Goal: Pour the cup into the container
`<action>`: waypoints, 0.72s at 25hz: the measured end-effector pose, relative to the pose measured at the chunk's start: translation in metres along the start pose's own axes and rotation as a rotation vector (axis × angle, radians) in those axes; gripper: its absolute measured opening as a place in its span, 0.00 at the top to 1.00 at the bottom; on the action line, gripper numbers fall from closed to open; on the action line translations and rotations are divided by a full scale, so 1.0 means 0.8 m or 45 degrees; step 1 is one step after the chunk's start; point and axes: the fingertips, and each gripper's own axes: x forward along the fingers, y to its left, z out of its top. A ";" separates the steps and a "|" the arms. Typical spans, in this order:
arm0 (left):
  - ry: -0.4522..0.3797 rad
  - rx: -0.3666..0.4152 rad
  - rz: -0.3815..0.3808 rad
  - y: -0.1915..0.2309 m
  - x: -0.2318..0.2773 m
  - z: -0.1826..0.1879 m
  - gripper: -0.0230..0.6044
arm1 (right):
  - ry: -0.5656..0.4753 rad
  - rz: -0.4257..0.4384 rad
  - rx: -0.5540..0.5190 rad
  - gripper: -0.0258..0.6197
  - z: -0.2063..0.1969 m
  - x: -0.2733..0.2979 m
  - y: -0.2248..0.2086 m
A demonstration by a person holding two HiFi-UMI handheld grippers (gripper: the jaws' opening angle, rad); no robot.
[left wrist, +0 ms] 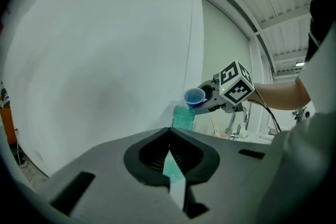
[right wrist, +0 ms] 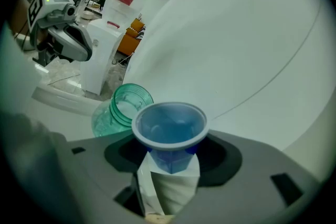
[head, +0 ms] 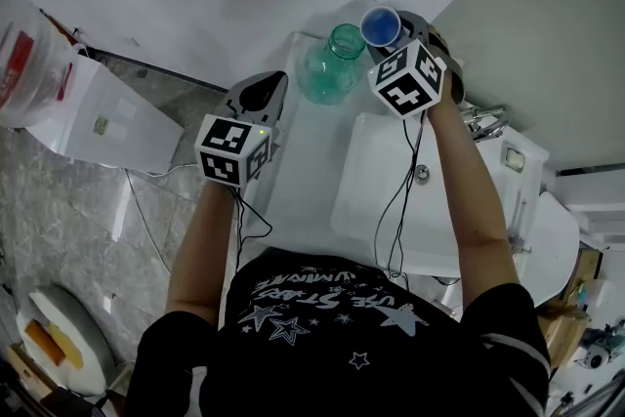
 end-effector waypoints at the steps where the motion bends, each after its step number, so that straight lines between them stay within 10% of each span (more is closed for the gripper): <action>1: -0.001 -0.001 -0.002 0.000 0.000 0.000 0.95 | 0.005 -0.004 -0.010 0.54 0.000 0.000 0.000; 18: -0.017 -0.035 -0.019 -0.004 0.004 -0.001 0.95 | 0.077 -0.074 -0.144 0.54 -0.001 0.005 -0.003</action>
